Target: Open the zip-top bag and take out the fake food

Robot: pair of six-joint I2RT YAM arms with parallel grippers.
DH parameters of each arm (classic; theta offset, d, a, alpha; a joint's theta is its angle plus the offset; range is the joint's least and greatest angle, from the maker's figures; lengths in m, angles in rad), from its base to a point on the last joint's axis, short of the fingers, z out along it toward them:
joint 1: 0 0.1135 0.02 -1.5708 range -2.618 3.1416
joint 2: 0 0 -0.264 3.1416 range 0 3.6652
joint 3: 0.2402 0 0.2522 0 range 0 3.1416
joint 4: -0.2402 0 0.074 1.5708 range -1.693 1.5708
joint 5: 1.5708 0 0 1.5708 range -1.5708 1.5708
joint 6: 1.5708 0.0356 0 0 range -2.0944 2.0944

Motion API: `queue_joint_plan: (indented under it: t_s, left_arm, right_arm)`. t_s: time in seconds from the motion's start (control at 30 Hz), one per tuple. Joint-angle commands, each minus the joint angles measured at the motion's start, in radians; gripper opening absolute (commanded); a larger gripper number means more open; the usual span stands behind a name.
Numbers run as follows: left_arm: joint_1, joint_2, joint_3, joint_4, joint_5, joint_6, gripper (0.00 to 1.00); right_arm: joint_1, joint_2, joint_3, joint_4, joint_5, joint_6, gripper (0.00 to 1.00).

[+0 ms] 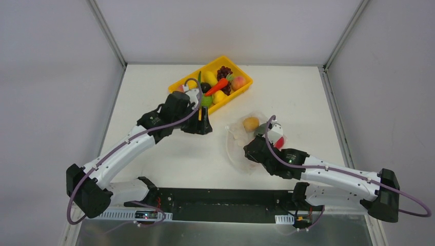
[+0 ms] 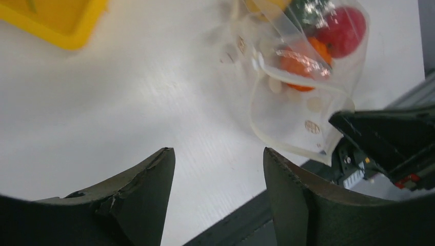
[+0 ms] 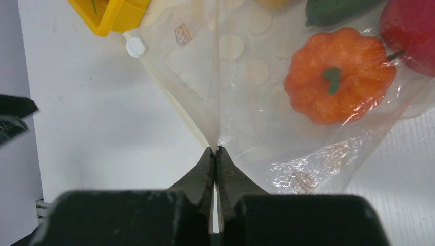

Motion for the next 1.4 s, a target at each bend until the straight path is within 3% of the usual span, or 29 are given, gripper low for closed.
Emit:
queue_joint_plan:
  t_s: [0.0,0.27,0.5,0.83,1.0,1.37]
  left_arm:
    - [-0.128,-0.074,-0.15,0.219,0.074,-0.204,0.64]
    - [-0.306,-0.037,-0.35,0.637,0.026,-0.444,0.53]
    - [-0.329,0.105,-0.464,0.917,-0.062,-0.593,0.5]
    - [-0.327,0.21,-0.599,1.125,-0.141,-0.653,0.5]
    - [-0.327,0.267,-0.568,1.155,-0.103,-0.648,0.51]
    - [-0.329,0.451,-0.563,1.466,-0.025,-0.747,0.56]
  right_arm:
    - [0.005,-0.02,0.05,-0.003,0.012,-0.033,0.0]
    - [0.005,0.038,0.095,0.051,-0.024,-0.067,0.0]
    - [0.005,0.111,0.123,0.111,-0.06,-0.065,0.0]
    - [-0.006,0.185,0.193,0.091,-0.075,-0.085,0.02]
    - [-0.027,0.16,0.193,0.077,-0.098,-0.08,0.0]
    - [-0.027,0.199,0.195,0.153,-0.164,-0.069,0.0]
